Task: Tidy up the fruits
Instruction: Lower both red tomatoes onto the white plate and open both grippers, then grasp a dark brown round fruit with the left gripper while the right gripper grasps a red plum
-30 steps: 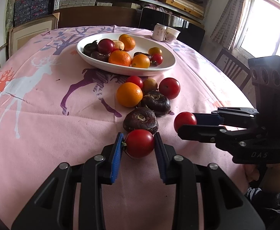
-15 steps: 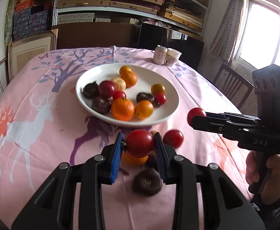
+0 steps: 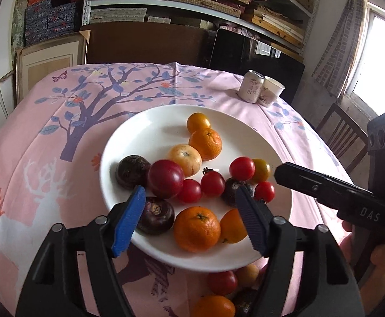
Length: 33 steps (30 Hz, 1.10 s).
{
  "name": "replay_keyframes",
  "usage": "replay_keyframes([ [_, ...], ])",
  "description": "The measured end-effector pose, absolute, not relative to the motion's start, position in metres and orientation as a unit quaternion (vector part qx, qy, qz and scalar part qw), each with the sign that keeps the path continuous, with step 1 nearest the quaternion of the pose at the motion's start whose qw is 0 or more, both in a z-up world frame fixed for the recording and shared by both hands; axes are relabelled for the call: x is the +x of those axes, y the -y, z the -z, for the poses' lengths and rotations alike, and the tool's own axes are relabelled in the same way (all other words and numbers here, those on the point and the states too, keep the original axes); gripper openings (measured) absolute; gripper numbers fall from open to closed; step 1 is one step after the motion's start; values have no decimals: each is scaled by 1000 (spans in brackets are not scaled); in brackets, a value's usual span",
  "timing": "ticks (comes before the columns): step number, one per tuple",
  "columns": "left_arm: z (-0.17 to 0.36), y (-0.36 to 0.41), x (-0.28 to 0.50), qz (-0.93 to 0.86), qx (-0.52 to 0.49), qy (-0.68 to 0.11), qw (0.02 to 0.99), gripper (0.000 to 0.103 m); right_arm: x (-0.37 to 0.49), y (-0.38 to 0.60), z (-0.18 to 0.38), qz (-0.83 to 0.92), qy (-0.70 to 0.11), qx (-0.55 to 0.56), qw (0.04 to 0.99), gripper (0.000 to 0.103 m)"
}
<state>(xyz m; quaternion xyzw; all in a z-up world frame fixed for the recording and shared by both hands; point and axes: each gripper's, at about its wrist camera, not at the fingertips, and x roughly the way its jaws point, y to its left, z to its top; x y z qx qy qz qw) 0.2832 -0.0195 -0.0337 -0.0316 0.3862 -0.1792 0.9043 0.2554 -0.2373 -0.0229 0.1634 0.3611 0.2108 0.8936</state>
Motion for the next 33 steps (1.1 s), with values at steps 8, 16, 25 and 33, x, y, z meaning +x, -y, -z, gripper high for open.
replay_keyframes([
  [8,51,5,214,193,19,-390,900,74,192,259,48,-211,-350,184,894,56],
  [16,72,9,148,213,70,-411,884,74,162,282,58,-215,-345,240,882,60],
  [25,88,37,143,231,123,-443,858,68,160,280,59,-220,-347,234,881,61],
  [33,83,24,142,247,68,-426,868,42,158,278,56,-227,-342,228,883,61],
])
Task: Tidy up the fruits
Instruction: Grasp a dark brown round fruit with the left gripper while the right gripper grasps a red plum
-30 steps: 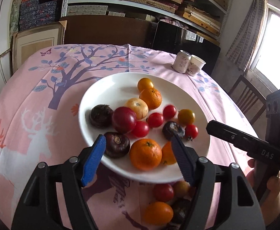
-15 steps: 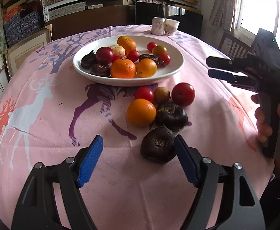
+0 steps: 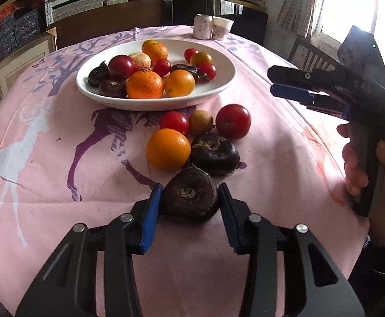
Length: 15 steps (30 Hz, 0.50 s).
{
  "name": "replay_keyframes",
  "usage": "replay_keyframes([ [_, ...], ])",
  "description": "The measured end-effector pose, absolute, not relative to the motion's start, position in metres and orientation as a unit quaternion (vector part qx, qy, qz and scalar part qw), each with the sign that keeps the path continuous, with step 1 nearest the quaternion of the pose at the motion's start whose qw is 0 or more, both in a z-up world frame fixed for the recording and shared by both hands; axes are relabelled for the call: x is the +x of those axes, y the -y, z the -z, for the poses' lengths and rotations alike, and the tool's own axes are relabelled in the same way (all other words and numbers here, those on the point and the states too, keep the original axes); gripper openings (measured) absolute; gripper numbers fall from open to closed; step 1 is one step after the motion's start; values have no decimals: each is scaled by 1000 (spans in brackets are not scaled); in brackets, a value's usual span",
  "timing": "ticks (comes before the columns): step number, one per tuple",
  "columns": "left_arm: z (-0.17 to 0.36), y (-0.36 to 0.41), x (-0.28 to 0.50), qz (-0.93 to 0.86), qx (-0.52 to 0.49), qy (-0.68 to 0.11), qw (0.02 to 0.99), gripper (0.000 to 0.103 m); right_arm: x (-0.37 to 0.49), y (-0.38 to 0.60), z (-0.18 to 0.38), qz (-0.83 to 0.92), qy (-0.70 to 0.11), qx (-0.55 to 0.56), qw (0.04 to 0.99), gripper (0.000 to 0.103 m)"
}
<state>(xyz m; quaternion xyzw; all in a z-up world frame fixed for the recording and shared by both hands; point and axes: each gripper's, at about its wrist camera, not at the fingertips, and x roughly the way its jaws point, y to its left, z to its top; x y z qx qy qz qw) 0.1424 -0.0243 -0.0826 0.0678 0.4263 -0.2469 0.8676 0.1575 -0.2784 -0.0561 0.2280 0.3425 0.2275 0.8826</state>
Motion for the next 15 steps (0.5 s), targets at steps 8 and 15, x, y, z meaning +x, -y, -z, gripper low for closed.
replay_keyframes([
  [8,72,1,144,237,2,-401,885,42,157,254,54,-253,-366,180,877,61],
  [15,70,-2,143,241,-1,-397,885,42,173,224,71,-255,-438,159,847,61],
])
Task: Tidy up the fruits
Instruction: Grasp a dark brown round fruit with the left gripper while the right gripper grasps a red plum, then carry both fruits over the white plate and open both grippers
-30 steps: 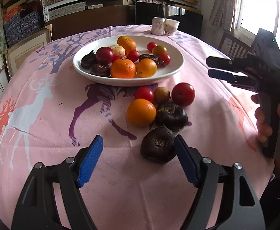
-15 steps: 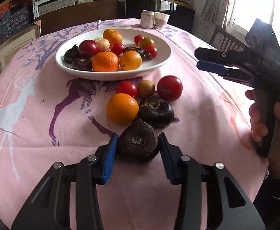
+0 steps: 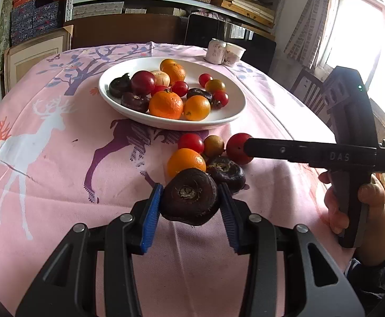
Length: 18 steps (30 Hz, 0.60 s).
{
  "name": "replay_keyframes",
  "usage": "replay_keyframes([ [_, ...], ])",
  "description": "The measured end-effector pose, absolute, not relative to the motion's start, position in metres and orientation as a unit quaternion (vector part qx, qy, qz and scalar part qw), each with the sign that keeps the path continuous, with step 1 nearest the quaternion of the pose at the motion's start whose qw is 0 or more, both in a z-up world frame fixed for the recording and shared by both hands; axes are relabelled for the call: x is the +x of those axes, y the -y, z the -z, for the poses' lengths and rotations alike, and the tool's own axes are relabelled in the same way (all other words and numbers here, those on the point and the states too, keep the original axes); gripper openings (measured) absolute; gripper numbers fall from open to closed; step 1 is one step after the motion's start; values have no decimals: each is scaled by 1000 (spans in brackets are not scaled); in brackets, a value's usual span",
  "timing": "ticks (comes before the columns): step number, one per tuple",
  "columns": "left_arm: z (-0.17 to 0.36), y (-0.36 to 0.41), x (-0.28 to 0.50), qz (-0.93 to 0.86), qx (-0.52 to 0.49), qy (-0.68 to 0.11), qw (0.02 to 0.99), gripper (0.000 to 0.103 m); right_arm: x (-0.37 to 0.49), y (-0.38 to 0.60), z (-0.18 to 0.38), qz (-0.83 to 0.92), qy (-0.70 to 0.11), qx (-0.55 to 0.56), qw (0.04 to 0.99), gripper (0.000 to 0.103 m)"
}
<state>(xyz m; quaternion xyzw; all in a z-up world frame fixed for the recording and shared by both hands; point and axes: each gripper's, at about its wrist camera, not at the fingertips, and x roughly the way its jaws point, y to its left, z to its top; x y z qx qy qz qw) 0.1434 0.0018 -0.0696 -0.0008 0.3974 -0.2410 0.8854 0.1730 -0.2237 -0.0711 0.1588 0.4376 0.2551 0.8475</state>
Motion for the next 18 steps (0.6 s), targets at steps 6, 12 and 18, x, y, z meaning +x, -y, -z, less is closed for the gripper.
replay_keyframes([
  [6,70,-5,144,240,-11,-397,886,42,177,217,79,-245,-456,167,839,37],
  [12,70,-7,144,242,-14,-394,887,42,169,225,75,-248,-443,180,842,37],
  [18,81,5,152,244,13,-435,867,45,164,239,75,-254,-433,208,840,37],
])
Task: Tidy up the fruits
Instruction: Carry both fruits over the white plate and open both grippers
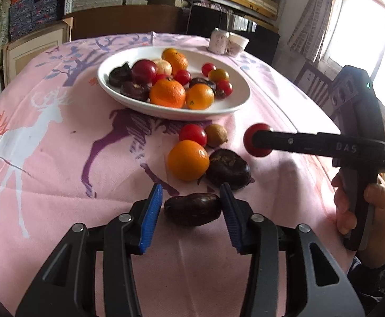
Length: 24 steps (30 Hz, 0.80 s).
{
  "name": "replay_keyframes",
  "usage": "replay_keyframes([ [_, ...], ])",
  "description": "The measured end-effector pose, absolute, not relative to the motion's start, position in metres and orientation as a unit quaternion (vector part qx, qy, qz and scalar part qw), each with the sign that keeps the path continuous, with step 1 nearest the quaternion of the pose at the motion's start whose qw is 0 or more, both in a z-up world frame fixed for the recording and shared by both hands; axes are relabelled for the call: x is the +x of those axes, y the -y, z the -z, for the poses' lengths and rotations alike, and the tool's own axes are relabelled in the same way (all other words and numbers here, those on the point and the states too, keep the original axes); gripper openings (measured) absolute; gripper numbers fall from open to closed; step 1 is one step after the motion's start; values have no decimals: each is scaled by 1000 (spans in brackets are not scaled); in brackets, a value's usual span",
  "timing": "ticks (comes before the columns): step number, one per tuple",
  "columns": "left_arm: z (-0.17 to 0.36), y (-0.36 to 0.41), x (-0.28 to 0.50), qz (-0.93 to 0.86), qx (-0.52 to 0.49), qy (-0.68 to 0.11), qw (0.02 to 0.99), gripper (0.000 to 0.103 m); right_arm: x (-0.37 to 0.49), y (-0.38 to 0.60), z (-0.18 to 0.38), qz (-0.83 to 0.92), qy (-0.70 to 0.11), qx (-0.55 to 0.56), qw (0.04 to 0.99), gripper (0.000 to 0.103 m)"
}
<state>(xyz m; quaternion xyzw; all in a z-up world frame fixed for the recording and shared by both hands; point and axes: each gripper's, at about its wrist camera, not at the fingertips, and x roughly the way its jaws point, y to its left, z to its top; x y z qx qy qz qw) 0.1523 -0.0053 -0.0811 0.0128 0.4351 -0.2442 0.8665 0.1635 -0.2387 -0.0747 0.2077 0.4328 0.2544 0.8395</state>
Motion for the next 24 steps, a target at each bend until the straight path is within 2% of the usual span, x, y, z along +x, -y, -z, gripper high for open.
replay_keyframes([
  [2,86,10,156,243,24,-449,860,48,163,240,74,-258,-429,213,839,37],
  [9,88,15,146,227,53,-454,860,47,165,246,75,-264,-427,229,834,37],
  [17,90,18,118,211,100,-433,871,48,167,247,76,-271,-427,237,830,38],
  [20,89,17,120,213,96,-432,871,44,166,248,76,-271,-424,239,830,38],
  [24,87,17,117,209,95,-424,876,43,165,248,75,-271,-421,241,831,38],
])
